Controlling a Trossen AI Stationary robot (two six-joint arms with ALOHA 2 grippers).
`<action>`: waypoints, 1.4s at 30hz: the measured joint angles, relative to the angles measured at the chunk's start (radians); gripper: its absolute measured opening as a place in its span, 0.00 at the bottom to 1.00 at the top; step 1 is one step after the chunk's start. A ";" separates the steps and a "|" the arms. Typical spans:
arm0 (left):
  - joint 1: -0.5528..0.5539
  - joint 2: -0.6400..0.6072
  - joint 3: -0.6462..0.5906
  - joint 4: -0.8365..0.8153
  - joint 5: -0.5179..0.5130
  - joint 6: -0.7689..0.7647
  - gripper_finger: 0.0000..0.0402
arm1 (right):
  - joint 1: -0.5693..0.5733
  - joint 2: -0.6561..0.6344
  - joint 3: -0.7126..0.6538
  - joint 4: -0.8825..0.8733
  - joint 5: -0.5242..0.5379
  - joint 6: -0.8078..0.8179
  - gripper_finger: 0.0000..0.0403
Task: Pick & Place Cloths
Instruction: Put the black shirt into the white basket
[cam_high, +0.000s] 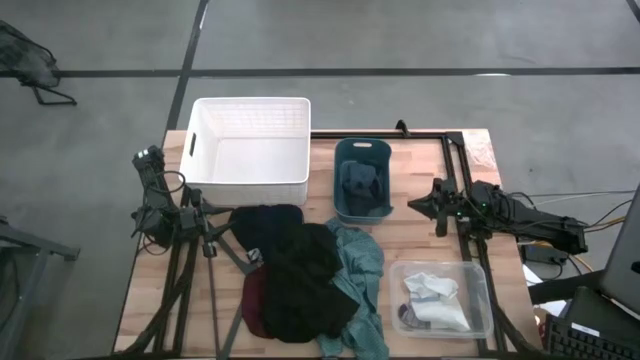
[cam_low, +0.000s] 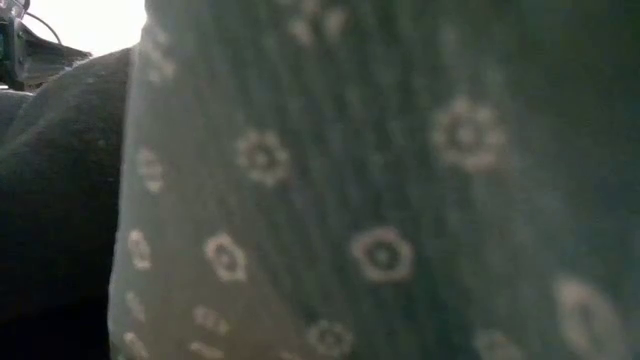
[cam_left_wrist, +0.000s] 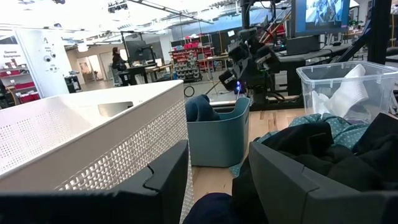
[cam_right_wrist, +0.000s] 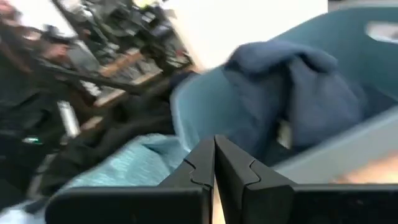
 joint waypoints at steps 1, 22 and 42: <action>0.000 0.000 0.000 0.000 0.000 0.000 0.44 | -0.001 0.009 0.000 -0.021 0.020 -0.005 0.02; 0.000 0.003 0.000 -0.001 0.000 0.001 0.44 | -0.001 0.095 0.006 -0.018 0.030 -0.021 0.02; 0.016 0.004 0.131 0.813 0.179 0.052 0.44 | -0.001 0.095 0.006 -0.019 0.029 -0.021 0.02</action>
